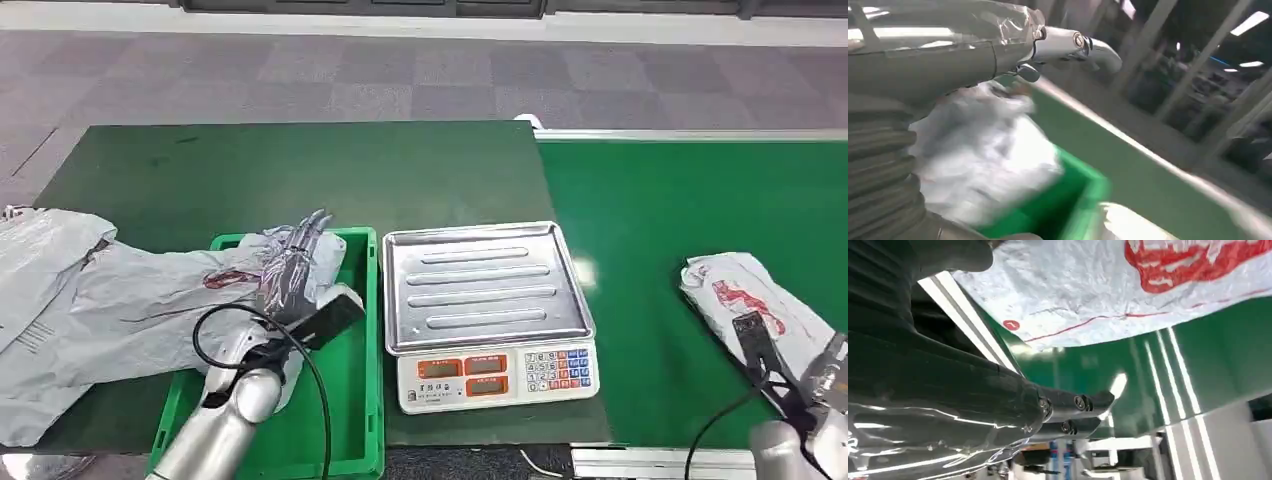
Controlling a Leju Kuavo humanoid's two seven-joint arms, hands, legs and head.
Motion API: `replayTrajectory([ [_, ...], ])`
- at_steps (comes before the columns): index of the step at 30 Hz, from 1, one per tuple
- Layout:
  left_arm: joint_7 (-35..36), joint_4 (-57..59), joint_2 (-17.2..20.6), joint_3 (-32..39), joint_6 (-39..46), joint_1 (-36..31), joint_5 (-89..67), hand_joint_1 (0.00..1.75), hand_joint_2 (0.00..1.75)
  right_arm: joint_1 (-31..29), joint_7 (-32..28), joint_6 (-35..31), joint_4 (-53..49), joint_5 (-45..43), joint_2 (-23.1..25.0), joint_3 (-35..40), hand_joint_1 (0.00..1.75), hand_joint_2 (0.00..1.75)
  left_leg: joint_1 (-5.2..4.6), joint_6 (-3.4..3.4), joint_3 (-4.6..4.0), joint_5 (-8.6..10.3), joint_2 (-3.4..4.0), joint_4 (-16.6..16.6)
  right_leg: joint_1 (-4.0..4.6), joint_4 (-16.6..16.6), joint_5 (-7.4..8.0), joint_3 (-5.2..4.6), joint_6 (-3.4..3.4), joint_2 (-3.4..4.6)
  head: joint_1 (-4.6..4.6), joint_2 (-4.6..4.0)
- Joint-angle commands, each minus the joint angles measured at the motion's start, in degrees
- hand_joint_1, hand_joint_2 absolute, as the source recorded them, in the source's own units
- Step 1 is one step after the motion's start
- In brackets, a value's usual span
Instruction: Moved the parcel from conveyor to table for the left to box.
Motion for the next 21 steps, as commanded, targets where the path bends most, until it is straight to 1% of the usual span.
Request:
replayTrajectory([
  [1,-0.96,4.64,-3.89,5.65,0.24,-2.8,3.96,0.0,1.75,-5.54,-0.21,-1.28,13.36,-0.81,-1.17,0.89,0.0,1.75,0.09,-0.11,0.19,-0.03,-0.02,-0.11,0.1,-0.15,-0.03,0.23,-0.07,-0.09,0.0,0.0],
  [3,-0.96,4.64,-3.89,5.65,0.24,-2.8,3.96,0.0,1.75,-5.54,-0.21,-1.28,13.36,-0.81,-1.17,0.89,0.0,1.75,0.06,-0.06,0.06,-0.03,-0.02,-0.03,0.06,-0.04,-0.03,0.1,-0.05,-0.03,0.0,0.0],
  [6,-1.03,4.61,-3.98,5.66,0.08,-2.7,4.46,0.0,1.75,-5.51,-0.16,-1.15,13.21,-0.89,-1.1,0.78,0.0,1.75,0.09,-0.12,0.15,-0.06,0.04,-0.08,0.1,-0.1,-0.05,0.19,-0.05,0.01,0.0,0.0],
  [9,-2.4,3.73,-4.32,6.18,-3.68,-2.43,10.16,0.0,1.75,-5.99,-0.24,-0.8,13.96,-0.96,-1.51,0.43,0.0,1.75,0.09,-0.13,0.16,-0.07,0.05,-0.08,0.1,-0.1,-0.08,0.2,-0.06,0.01,0.0,0.0],
  [10,-2.37,3.23,-4.07,5.66,0.35,-2.35,7.19,0.0,1.75,-6.17,-0.54,0.03,14.47,-1.54,-1.77,0.06,0.0,1.75,0.07,-0.09,0.08,-0.06,0.01,-0.04,0.07,-0.05,-0.09,0.13,-0.05,-0.01,0.0,0.0],
  [11,-2.33,2.97,-4.45,5.78,0.43,-2.32,7.95,0.0,1.75,-6.14,-1.05,0.86,14.79,-2.19,-1.92,-0.25,0.0,1.75,0.09,-0.12,0.14,-0.06,0.05,-0.08,0.09,-0.11,-0.08,0.19,-0.06,0.0,0.0,0.0],
  [12,-2.54,2.54,-4.48,5.84,-1.49,-2.07,10.74,0.0,1.75,-6.36,-1.97,1.53,15.23,-3.09,-2.11,-0.59,0.0,1.75,0.05,-0.06,0.02,-0.04,-0.05,-0.02,0.05,-0.02,-0.1,0.08,-0.03,-0.06,0.02,0.0],
  [13,-2.71,2.33,-4.43,5.79,-3.13,-1.81,12.89,0.0,0.0,-6.54,-2.24,1.95,15.68,-3.42,-2.24,-0.65,0.0,1.75,0.07,-0.09,0.05,-0.05,-0.03,-0.03,0.07,-0.05,-0.09,0.12,-0.05,-0.07,0.0,-0.02],
  [14,-3.09,2.1,-4.21,5.38,-5.22,-1.43,15.15,0.0,0.0,-6.85,-2.14,2.95,16.33,-3.67,-2.27,-0.57,0.0,1.75,0.06,-0.06,0.02,-0.06,-0.02,-0.01,0.06,-0.03,-0.09,0.08,-0.04,-0.04,0.0,0.0],
  [18,-3.77,0.61,-3.76,3.73,-5.39,-0.57,15.35,0.0,0.0,-6.84,-0.88,4.93,17.25,-4.26,-1.86,-1.06,0.0,1.75,0.09,-0.12,0.17,-0.08,0.06,-0.1,0.09,-0.14,-0.08,0.22,-0.07,0.01,0.02,0.0],
  [21,-3.87,-0.11,-3.62,2.69,-4.9,-0.65,15.5,0.0,0.0,-7.11,1.43,9.29,18.28,-4.29,-1.94,-1.43,0.0,1.75,0.08,-0.13,0.19,-0.09,0.04,-0.13,0.08,-0.13,-0.11,0.23,-0.08,-0.02,0.0,0.0],
])
